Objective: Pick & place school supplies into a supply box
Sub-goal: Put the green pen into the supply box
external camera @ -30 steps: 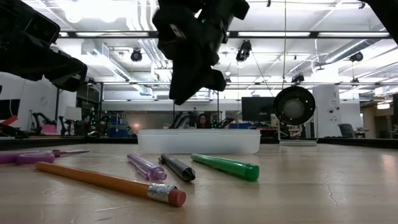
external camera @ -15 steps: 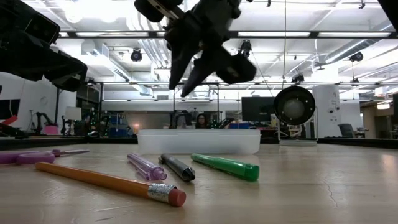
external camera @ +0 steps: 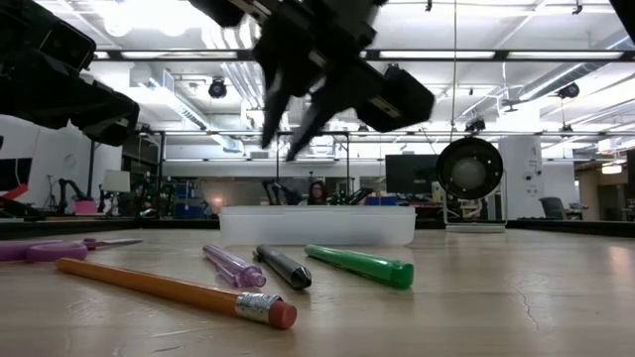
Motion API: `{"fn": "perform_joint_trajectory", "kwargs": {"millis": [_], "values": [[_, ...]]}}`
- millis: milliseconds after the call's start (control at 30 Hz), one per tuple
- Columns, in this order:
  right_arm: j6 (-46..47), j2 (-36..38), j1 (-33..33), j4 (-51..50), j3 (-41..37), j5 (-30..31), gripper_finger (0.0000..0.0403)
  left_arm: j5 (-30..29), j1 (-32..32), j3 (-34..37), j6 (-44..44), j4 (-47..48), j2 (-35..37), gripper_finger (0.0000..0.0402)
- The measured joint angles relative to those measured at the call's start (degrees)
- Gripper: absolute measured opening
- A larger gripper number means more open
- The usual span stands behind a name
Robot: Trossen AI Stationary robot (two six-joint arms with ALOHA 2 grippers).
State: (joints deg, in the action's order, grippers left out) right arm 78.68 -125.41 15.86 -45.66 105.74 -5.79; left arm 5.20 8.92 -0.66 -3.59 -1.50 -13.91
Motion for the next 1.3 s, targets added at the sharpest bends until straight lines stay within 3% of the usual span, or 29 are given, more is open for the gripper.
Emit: {"fn": "perform_joint_trajectory", "kwargs": {"millis": [133, 467, 933, 1300], "values": [[-3.5, -3.56, 0.07, -4.92, 7.46, 1.35, 0.0069, 0.01, -0.02, 0.01, -0.01, 0.0, 0.0, 0.0099], [-6.94, -17.56, -0.61, -31.06, 29.27, 1.86, 0.0083, -0.01, 0.0, -0.01, 0.0, 0.0, 0.02, 0.0099], [-7.52, -17.81, -0.63, -30.69, 27.46, 5.41, 0.0068, -0.01, 0.01, -0.01, -0.01, 0.0, -0.98, 0.0099], [-4.88, -17.79, -0.63, -30.64, 24.23, 6.0, 0.0082, 0.01, -0.01, 0.0, -0.01, 0.0, -1.03, 0.0099]]}}
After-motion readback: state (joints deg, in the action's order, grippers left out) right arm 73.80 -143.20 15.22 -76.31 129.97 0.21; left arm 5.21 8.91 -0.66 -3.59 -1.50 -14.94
